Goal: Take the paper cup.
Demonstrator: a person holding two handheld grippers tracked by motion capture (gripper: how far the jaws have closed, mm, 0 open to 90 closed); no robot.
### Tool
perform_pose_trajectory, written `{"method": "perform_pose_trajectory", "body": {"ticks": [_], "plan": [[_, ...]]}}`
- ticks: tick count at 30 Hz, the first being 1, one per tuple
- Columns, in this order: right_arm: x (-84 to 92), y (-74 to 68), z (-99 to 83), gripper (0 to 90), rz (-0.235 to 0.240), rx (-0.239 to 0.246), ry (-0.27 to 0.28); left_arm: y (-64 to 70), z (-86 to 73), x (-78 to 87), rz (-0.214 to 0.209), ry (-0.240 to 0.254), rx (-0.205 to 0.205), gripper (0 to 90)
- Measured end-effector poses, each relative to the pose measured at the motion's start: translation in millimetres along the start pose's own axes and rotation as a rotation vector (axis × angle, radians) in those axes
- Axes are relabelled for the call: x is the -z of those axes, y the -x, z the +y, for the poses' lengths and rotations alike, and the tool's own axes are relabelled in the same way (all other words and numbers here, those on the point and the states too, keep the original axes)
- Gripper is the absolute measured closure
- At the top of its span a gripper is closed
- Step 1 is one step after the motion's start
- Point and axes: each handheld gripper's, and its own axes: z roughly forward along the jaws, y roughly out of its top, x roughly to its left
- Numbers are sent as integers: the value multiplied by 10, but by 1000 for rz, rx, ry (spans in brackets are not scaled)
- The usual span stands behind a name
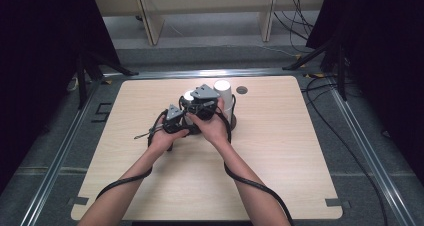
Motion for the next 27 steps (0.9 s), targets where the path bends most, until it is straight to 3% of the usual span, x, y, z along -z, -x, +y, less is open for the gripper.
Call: {"method": "perform_pose_trajectory", "body": {"ticks": [3,5,10,15,18,19,22,27], "plan": [[-12,-20,-9,285,5,-17,14,0,1,0,2,-2,-4,207],[-1,-23,-4,268,-20,-11,12,0,1,0,2,-2,-3,207],[-6,-42,-7,249,-20,-2,5,1,3,0,4,-5,-8,208],[-40,-34,-13,251,-37,21,-9,1,7,-2,5,-6,-14,209],[-52,-36,-15,251,-33,6,-18,1,8,-3,6,-6,-19,210],[-64,-27,-15,251,-44,23,-9,3,9,-4,7,-6,-17,210],[-103,-14,-33,267,-34,-1,-40,13,10,-8,11,2,-9,211],[-136,-21,-51,282,-49,3,-38,12,11,-7,11,0,-10,211]]}}
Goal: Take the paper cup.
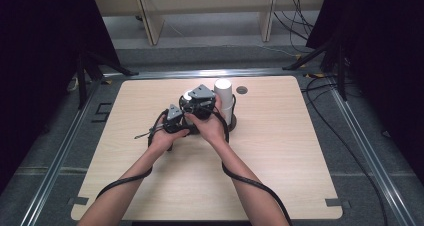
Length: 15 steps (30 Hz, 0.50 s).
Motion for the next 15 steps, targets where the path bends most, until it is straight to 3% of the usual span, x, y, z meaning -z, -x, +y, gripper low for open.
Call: {"method": "perform_pose_trajectory", "body": {"ticks": [4,6,7,8,15], "plan": [[-7,15,8,336,4,-15,-7,0,3,0,1,-2,-2,212],[-17,28,12,341,-2,-26,-4,-19,4,4,-1,-20,-29,212],[-17,28,12,341,-2,-26,-4,-19,4,4,-1,-20,-29,212],[-18,27,13,342,-5,-27,-5,-4,1,-12,-1,1,-2,212],[-41,28,-3,311,-3,-22,3,-2,4,-13,-1,-1,-7,213]]}}
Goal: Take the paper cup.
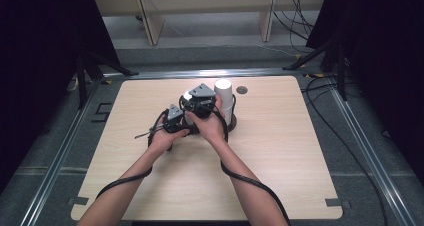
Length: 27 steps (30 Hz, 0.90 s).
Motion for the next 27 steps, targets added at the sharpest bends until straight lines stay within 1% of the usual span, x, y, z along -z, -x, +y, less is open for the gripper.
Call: {"method": "perform_pose_trajectory", "body": {"ticks": [1,2,3,4,8,10,12,13,14,15,16,17,19,20,21,25,26,27], "plan": [[-3,5,-1,311,4,8,0,0,1,0,0,0,0,213],[-12,-1,-5,317,-3,-1,8,-1,1,0,0,-1,1,213],[-7,0,-4,342,-5,-13,4,-1,1,1,1,-2,0,213],[-2,11,2,345,6,-12,0,4,1,-1,3,1,0,213],[8,8,6,349,3,-13,1,5,3,-1,2,-1,-1,213],[5,-4,6,352,-6,-19,10,4,5,-1,3,-2,-2,213],[12,-2,8,353,3,-18,0,7,8,6,7,-4,-3,213],[3,-5,6,354,-6,-15,13,7,9,5,8,-5,-4,213],[10,-3,8,355,-1,-19,6,8,10,3,8,-4,-4,214],[11,8,13,357,11,-22,17,7,12,4,9,-7,-8,214],[11,8,13,357,11,-22,17,5,14,4,8,-12,-13,214],[22,6,30,357,2,-24,26,7,16,1,9,-10,-9,214],[37,6,43,357,5,-28,16,5,18,-1,9,-13,-12,214],[33,19,55,358,8,-16,35,9,18,-5,11,-10,-8,215],[47,26,72,358,4,-13,22,9,18,-6,11,-10,-8,215],[43,32,77,358,5,-16,33,4,21,-2,11,-18,-17,215],[55,33,84,358,11,-22,27,4,21,-2,11,-19,-17,215],[57,35,97,358,8,-23,42,5,22,-2,11,-19,-17,215]]}}
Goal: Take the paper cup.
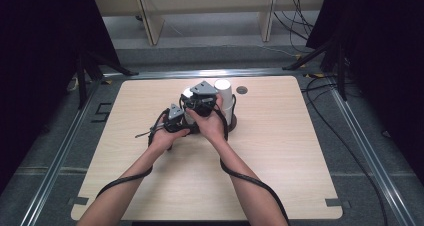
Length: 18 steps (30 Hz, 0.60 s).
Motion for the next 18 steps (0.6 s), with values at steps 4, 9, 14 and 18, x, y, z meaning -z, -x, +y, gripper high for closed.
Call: {"method": "perform_pose_trajectory", "body": {"ticks": [4,9,14,18], "plan": [[21,-3,32,358,7,-13,2,0,0,0,0,0,1,215],[36,5,99,358,12,2,30,-2,2,-10,-1,2,2,215],[53,4,141,358,5,5,33,-8,3,-10,-4,-3,-2,215],[59,-3,151,359,1,-11,44,-8,3,-10,-4,-2,-2,215]]}}
